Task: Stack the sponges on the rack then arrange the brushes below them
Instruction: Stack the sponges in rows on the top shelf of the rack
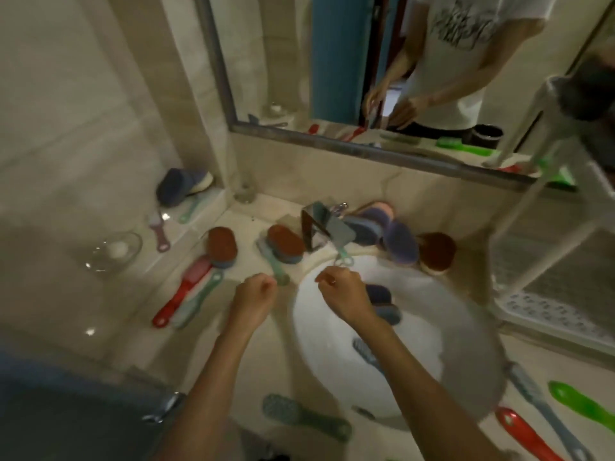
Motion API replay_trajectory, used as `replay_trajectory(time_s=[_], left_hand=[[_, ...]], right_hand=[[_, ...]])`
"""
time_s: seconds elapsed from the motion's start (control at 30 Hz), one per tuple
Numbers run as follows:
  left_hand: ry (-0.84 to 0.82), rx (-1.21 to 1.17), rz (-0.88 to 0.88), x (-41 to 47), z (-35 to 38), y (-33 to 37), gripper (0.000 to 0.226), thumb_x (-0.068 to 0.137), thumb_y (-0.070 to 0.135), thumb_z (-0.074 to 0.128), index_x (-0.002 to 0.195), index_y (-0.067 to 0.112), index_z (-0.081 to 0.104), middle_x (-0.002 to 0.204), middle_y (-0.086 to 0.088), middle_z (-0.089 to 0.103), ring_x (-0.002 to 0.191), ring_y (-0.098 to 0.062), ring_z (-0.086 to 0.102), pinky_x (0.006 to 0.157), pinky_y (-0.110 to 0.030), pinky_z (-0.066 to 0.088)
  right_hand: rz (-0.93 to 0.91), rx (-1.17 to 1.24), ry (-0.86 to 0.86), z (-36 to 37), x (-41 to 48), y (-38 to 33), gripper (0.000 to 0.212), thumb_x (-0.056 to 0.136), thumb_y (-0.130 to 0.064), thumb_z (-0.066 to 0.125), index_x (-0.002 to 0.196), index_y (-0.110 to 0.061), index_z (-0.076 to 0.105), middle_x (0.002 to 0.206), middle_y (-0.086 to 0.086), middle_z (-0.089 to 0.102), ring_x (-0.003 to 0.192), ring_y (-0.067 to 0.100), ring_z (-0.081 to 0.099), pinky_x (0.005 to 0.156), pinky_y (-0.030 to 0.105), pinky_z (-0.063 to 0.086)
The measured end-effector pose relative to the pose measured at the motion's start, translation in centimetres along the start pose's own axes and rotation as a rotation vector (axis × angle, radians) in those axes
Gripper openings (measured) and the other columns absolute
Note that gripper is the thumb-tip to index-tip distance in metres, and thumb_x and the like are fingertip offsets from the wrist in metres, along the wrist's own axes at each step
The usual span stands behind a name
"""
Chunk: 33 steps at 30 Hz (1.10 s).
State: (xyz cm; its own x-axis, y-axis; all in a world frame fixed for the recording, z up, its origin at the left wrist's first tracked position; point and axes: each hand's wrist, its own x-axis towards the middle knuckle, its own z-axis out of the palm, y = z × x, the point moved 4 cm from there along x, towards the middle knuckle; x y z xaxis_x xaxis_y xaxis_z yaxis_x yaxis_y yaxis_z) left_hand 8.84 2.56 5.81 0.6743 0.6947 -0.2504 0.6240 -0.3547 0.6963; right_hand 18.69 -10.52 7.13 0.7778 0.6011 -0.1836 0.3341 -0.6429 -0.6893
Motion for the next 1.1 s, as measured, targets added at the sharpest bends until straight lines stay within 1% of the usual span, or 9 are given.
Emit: replay_trajectory(time_s=[0.1,0.27,0.33,0.43,0.57,0.8,0.9,0.97,1.1], left_hand=[[-0.002,0.064,-0.023,4.0,-3.0,-4.2,0.038,0.082,0.027,0.044,0.082,-0.006,0.063,0.098,-0.029,0.066,0.097,-0.036,0.062,0.082,-0.04,0.045],[0.064,0.053,-0.119,12.2,-7.3,-7.8,0.028,0.083,0.012,0.057,0.102,-0.009,0.061,0.104,-0.026,0.065,0.099,-0.035,0.062,0.08,-0.037,0.046],[0.087,0.077,-0.126,15.1,-8.0,-8.4,0.041,0.082,0.018,0.06,0.114,-0.007,0.056,0.114,-0.025,0.063,0.105,-0.036,0.06,0.086,-0.038,0.048],[0.087,0.113,-0.187,17.7,-8.4,-8.5,0.076,0.083,0.025,0.065,0.14,-0.01,0.027,0.137,-0.028,0.045,0.128,-0.04,0.043,0.102,-0.043,0.04],[0.011,0.1,-0.223,19.9,-7.7,-8.8,0.097,0.082,0.031,0.067,0.145,-0.008,0.005,0.147,-0.025,0.032,0.136,-0.039,0.032,0.108,-0.044,0.032],[0.007,0.104,-0.302,21.6,-6.4,-10.0,0.102,0.076,0.027,0.074,0.142,-0.008,0.004,0.139,-0.025,0.044,0.126,-0.039,0.046,0.1,-0.043,0.041],[0.007,-0.022,-0.3,21.8,-6.0,-9.6,0.098,0.081,0.024,0.07,0.144,-0.009,0.002,0.141,-0.024,0.043,0.126,-0.038,0.046,0.1,-0.038,0.04],[0.023,-0.133,-0.305,21.7,-6.2,-9.4,0.087,0.083,0.023,0.068,0.144,-0.008,0.014,0.138,-0.024,0.045,0.123,-0.037,0.048,0.097,-0.036,0.042],[0.132,-0.396,-0.264,20.8,-7.6,-7.3,0.082,0.08,0.018,0.07,0.14,-0.005,0.018,0.139,-0.023,0.044,0.125,-0.036,0.048,0.101,-0.039,0.044]], right_hand=[[0.021,-0.042,-0.073,4.9,2.9,-2.3,0.027,0.091,-0.014,0.046,0.102,-0.001,0.067,0.111,0.018,0.067,0.106,0.034,0.059,0.088,0.036,0.045],[0.074,-0.102,-0.067,8.8,8.7,-3.9,0.038,0.089,-0.018,0.055,0.125,-0.006,0.053,0.132,0.016,0.054,0.121,0.033,0.051,0.097,0.034,0.041],[0.098,-0.137,-0.052,9.3,10.9,-3.4,0.046,0.088,-0.019,0.056,0.131,-0.006,0.045,0.137,0.018,0.047,0.123,0.035,0.048,0.101,0.039,0.041],[0.171,-0.205,-0.041,9.3,13.8,-2.6,0.044,0.09,-0.018,0.052,0.131,-0.007,0.044,0.139,0.017,0.041,0.121,0.035,0.049,0.101,0.043,0.043],[0.162,-0.36,-0.076,9.8,16.6,-2.3,0.041,0.088,-0.025,0.055,0.123,-0.004,0.049,0.137,0.017,0.04,0.12,0.034,0.045,0.099,0.042,0.044],[0.187,-0.47,-0.091,11.4,18.4,-1.6,0.048,0.086,-0.033,0.061,0.124,-0.007,0.047,0.136,0.018,0.042,0.123,0.035,0.043,0.102,0.042,0.042],[0.169,-0.471,-0.037,11.2,18.1,-1.5,0.048,0.084,-0.033,0.063,0.123,-0.007,0.051,0.14,0.018,0.038,0.125,0.036,0.04,0.105,0.043,0.04],[0.149,-0.447,0.003,10.7,17.6,-1.9,0.049,0.083,-0.035,0.064,0.122,-0.006,0.052,0.139,0.017,0.039,0.124,0.034,0.04,0.105,0.042,0.04],[0.075,-0.37,0.123,8.7,15.8,-4.0,0.043,0.081,-0.036,0.065,0.111,-0.007,0.053,0.126,0.015,0.047,0.109,0.031,0.049,0.093,0.038,0.046]])
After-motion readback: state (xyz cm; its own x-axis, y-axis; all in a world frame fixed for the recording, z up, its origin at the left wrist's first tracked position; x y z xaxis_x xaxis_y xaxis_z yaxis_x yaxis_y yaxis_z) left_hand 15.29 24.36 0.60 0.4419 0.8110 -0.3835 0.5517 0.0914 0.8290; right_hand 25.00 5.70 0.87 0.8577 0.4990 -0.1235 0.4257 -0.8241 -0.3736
